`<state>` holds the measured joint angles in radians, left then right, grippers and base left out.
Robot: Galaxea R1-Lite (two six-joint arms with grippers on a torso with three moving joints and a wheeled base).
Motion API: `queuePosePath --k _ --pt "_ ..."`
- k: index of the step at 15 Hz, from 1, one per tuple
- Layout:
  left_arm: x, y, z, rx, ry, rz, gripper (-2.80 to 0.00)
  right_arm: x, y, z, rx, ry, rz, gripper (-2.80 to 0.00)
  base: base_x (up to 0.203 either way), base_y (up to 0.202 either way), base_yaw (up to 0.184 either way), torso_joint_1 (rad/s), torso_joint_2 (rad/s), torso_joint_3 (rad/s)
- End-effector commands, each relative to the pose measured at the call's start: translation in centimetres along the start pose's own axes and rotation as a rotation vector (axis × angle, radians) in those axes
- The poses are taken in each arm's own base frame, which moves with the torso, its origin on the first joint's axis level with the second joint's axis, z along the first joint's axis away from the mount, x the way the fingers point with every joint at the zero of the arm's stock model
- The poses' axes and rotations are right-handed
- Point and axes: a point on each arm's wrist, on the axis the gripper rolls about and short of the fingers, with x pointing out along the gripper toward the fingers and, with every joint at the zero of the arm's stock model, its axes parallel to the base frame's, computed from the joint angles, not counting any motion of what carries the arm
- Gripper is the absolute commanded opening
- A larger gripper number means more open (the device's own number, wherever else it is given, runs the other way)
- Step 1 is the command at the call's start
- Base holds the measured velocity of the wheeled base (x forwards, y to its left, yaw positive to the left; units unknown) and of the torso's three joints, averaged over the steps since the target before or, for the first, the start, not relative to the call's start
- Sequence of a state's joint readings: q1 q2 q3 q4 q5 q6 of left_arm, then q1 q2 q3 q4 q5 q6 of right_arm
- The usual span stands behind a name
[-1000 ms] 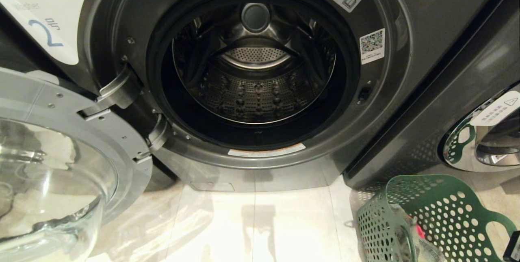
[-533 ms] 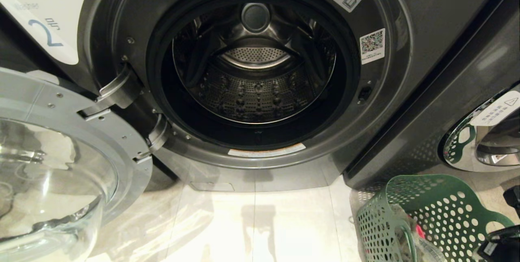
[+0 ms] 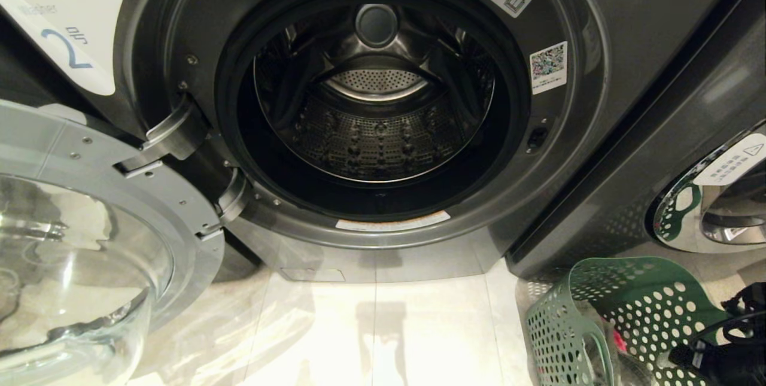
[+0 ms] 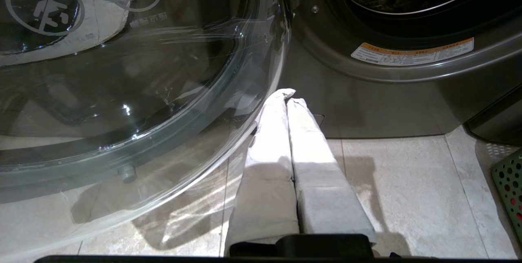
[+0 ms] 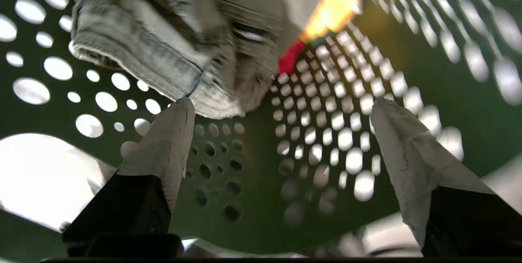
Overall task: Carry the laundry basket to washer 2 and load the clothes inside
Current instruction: Place the clothes into the washing machine
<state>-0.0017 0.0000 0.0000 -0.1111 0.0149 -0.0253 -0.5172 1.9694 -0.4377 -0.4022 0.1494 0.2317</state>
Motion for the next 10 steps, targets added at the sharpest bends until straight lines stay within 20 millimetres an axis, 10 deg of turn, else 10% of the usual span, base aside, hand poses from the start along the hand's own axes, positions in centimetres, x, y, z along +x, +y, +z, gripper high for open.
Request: queuePosePath --k 1,10 --pt "0.2 0.0 -1.1 0.0 0.041 0.002 -2.8 4.0 -1.3 0.5 -0.136 0.095 0.11 0.0 0.0 0.0 0.0 0.0 0.0 0.0" --pt "0.2 0.0 -1.1 0.001 0.041 0.002 -2.8 11.8 -2.8 0.3 -0.28 0.217 0.199 0.0 0.0 0.0 0.0 0.0 0.0 0.0"
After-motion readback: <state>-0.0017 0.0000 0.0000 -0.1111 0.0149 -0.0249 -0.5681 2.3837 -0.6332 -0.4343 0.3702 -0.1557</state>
